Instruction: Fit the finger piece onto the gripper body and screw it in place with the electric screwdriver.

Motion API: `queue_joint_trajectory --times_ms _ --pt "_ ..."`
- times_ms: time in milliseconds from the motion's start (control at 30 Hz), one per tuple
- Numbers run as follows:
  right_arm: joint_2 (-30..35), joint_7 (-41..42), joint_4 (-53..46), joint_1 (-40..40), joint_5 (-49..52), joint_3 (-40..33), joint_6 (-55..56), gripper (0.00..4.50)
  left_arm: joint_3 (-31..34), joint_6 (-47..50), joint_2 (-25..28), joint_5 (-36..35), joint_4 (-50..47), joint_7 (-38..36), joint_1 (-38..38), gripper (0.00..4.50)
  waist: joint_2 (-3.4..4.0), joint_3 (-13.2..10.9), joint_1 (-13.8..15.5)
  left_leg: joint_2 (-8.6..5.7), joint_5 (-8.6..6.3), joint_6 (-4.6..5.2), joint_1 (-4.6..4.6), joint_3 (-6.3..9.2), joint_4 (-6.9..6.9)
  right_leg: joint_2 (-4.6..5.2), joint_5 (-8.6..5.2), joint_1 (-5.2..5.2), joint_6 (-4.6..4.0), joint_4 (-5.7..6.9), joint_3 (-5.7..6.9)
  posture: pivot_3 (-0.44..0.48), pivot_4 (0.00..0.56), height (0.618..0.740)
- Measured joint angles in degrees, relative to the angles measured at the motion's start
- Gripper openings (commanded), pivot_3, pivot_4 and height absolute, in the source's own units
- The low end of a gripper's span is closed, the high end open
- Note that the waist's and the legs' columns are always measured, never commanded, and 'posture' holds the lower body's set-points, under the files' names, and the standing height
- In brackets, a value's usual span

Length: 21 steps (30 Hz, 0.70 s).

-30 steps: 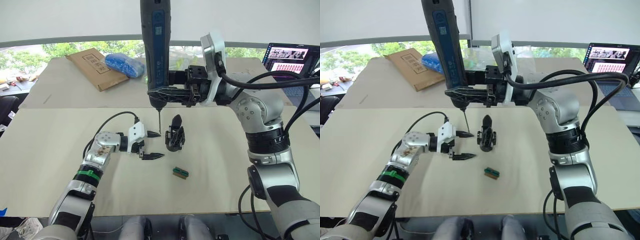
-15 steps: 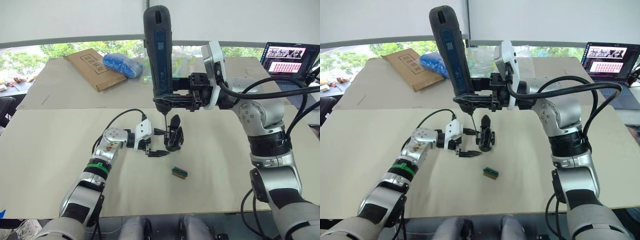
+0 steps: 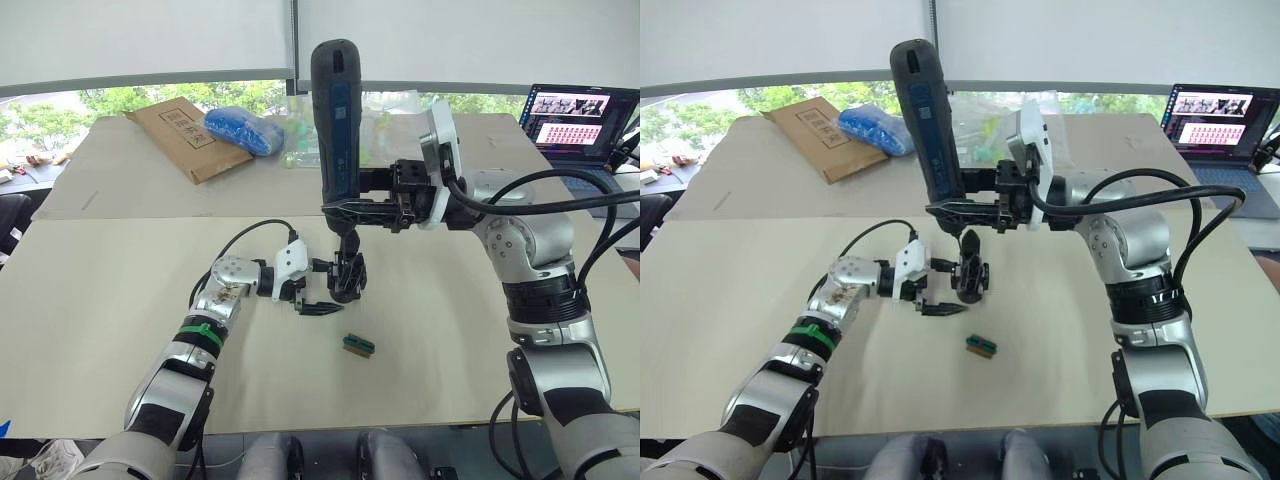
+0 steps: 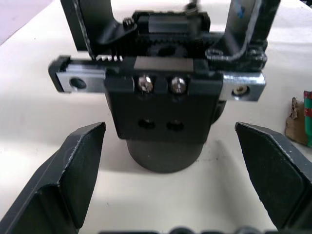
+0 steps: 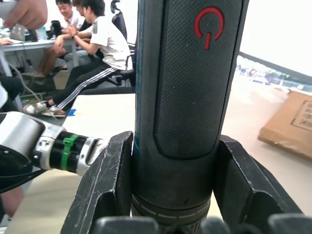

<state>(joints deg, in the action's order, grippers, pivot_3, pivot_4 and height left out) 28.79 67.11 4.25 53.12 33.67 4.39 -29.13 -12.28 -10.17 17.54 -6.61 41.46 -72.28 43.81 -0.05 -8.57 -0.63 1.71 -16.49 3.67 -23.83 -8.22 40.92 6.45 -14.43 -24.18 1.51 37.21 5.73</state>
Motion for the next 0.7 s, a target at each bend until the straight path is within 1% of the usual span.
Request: queue_joint_trajectory --times_ms 267,700 --pt "-0.2 0.2 0.4 0.0 -0.9 -0.6 0.5 1.88 0.0 -0.1 -0.2 0.0 0.0 0.0 0.1 4.50 0.00 0.0 0.0 0.00 0.00 0.00 0.00 0.00 0.00 0.00 0.00 0.00 0.00 0.00 0.00 0.000 0.150 0.740" --pt "-1.7 -3.2 -3.8 0.3 1.3 -0.8 -3.8 1.88 0.0 -0.1 -0.2 0.1 0.0 0.1 0.1 4.50 0.00 0.0 0.0 0.00 0.00 0.00 0.00 0.01 0.00 0.00 0.00 0.00 0.00 0.00 0.01 0.000 0.150 0.740"
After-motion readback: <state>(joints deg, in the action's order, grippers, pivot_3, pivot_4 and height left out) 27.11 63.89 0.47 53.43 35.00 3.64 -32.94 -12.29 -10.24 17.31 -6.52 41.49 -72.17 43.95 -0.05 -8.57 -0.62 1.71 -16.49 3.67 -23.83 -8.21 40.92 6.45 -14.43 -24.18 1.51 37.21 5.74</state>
